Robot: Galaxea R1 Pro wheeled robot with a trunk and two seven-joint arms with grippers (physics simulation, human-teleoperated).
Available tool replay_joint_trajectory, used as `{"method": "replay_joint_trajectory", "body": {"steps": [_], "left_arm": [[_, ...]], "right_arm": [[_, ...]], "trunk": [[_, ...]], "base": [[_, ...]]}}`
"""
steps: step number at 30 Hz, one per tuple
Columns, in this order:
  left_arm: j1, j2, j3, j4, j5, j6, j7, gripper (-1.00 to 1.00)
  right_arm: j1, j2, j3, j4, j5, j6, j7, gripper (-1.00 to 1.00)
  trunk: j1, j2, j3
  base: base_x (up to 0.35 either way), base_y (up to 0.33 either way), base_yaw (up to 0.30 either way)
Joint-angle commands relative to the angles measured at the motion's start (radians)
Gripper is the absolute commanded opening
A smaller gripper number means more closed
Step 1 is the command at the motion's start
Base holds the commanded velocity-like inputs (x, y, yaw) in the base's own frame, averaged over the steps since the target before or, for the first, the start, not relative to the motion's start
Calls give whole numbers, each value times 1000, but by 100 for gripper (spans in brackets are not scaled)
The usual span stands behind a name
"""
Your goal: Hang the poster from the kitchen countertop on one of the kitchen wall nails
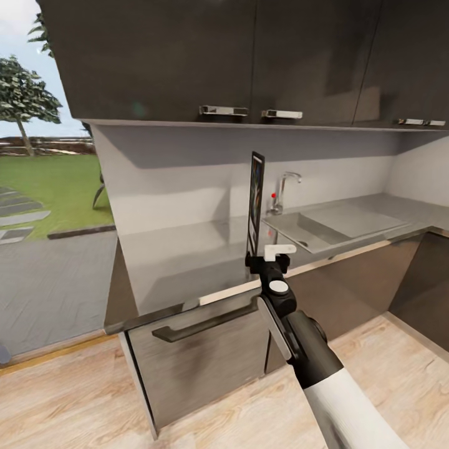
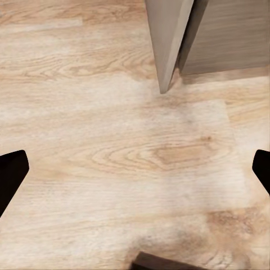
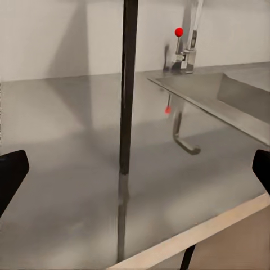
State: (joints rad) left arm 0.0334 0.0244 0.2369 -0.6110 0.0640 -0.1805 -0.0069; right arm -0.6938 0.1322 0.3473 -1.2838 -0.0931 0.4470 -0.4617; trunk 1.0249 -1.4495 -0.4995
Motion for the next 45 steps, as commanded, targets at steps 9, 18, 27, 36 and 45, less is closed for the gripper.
{"method": "replay_joint_trajectory", "body": {"steps": [9, 18, 27, 36, 45], "left_arm": [[0, 0, -1, -1, 7, -2, -1, 100], [0, 0, -1, -1, 8, -1, -1, 100], [0, 0, -1, -1, 8, -2, -1, 100], [0, 0, -1, -1, 8, -2, -1, 100], [0, 0, -1, -1, 8, -2, -1, 100]], "right_arm": [[1, 0, 2, 1, -11, 2, -9, 100], [5, 0, 2, 29, -11, -49, -7, 100], [5, 0, 2, 46, -11, -58, -6, 100], [5, 0, 3, 47, -11, -59, -6, 100], [5, 0, 3, 88, -12, -104, -5, 100]], "trunk": [[0, -1, -1], [0, -1, -1], [0, -1, -1], [0, -1, -1], [0, -1, -1]], "base": [[25, 50, 0], [27, 1, 0], [126, 0, 0], [116, 0, 0], [25, 0, 0]]}}
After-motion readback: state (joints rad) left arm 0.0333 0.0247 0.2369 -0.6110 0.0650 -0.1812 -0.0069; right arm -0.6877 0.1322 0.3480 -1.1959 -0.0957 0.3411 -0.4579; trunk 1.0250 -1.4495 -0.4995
